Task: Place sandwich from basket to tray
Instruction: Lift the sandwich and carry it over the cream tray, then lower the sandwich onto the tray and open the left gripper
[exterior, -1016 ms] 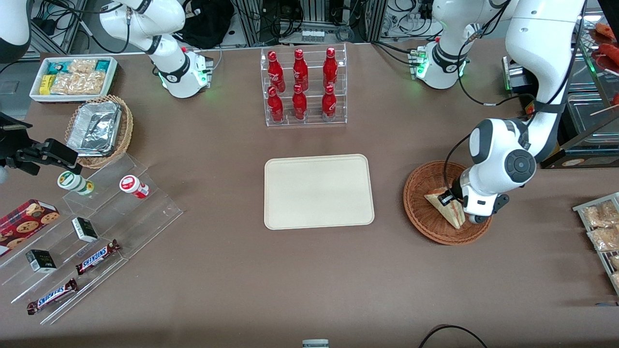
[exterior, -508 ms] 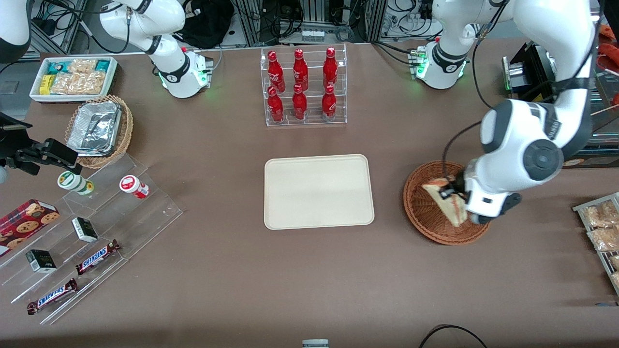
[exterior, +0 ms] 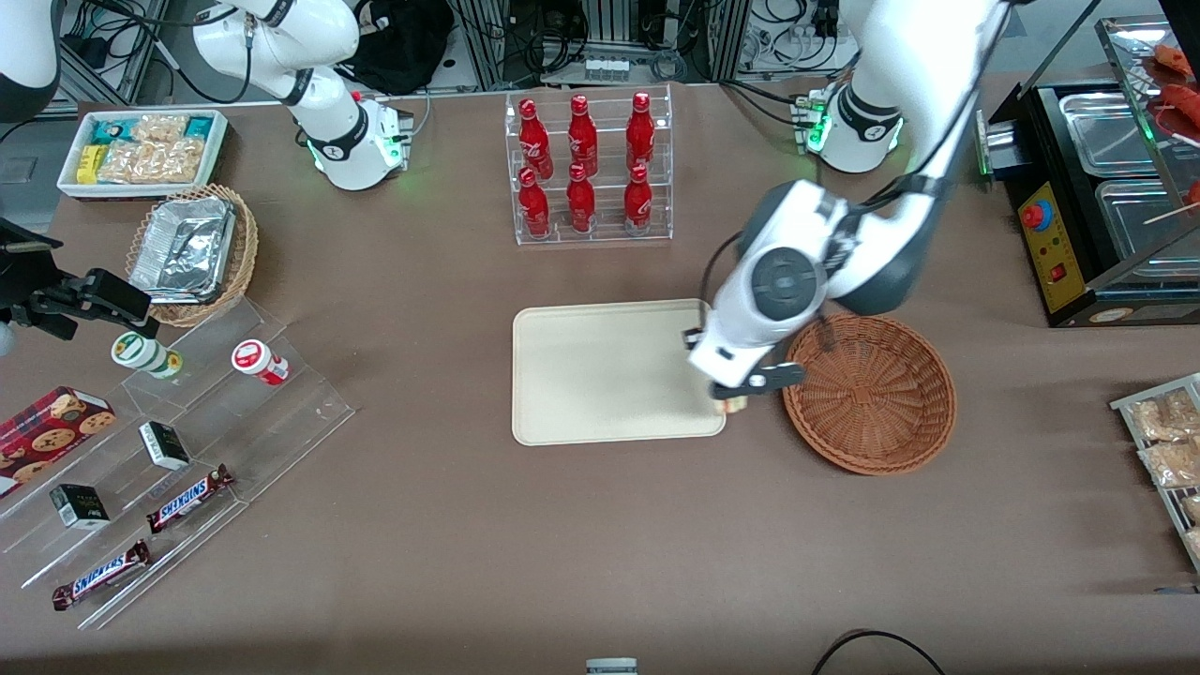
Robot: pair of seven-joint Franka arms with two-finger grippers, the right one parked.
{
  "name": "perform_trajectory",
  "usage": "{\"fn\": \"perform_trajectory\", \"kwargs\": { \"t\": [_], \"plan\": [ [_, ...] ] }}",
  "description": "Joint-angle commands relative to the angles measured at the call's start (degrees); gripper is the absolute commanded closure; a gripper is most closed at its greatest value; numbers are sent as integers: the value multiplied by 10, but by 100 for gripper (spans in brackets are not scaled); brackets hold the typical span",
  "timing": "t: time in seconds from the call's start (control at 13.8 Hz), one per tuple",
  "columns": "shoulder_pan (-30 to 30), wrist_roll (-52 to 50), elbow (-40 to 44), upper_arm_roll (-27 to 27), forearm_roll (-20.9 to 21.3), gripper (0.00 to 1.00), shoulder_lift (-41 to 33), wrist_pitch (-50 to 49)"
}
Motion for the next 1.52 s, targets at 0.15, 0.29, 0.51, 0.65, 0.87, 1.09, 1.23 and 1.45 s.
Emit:
{"fn": "perform_trajectory", "kwargs": {
  "t": [0.15,0.29,0.51,0.65,0.87,1.09,1.23,1.45],
  "plan": [
    [-61,-5,65,7,0,86,67,9],
    [-84,-6,64,7,1,86,89,34],
    [-100,-2,65,7,1,85,125,71],
    [-117,-3,65,8,2,85,138,74],
    [-123,-3,65,8,1,84,147,86],
    [-131,-5,65,8,2,57,154,87],
    [-131,-4,65,9,3,0,150,87],
    [-127,-13,63,11,4,0,126,81]
  ]
}}
